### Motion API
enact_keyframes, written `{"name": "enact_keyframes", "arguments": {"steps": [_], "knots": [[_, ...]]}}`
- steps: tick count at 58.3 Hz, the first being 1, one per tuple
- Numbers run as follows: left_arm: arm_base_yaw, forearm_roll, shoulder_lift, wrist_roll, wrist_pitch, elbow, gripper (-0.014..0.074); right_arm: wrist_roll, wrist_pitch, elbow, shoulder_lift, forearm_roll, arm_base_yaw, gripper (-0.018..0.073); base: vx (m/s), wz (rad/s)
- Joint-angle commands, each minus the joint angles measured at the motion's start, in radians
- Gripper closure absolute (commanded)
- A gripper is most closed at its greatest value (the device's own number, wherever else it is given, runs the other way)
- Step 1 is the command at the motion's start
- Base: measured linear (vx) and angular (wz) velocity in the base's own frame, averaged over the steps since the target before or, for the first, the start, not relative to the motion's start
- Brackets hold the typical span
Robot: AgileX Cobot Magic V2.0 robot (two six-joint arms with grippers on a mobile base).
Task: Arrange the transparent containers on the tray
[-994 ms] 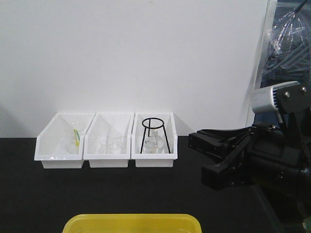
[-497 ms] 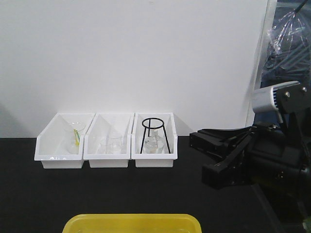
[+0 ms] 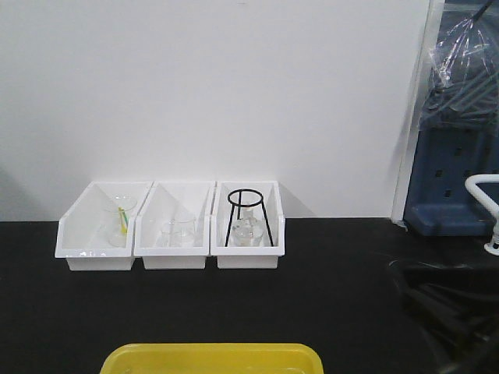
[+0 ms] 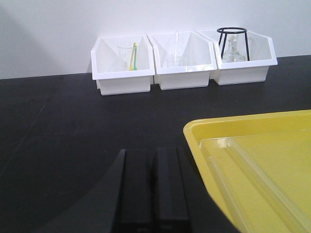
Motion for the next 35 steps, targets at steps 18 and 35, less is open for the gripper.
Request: {"name": "enact_keyframes", "arguments": {"steps": [18,35], "knots": [[-0.001,-0.006,-0.023,-0.008,-0.075,0.031,0.0604,0.320,-0.007,0.400,-0.555,-0.381,-0.315,0.0572,0.00,0.00],[-0.001,-0.006,-0.023,-0.008,-0.074,0.031,0.0604,0.132,0.040,0.605,-0.786,-0.250,-0.363,0.0572,0.00,0.00]]}}
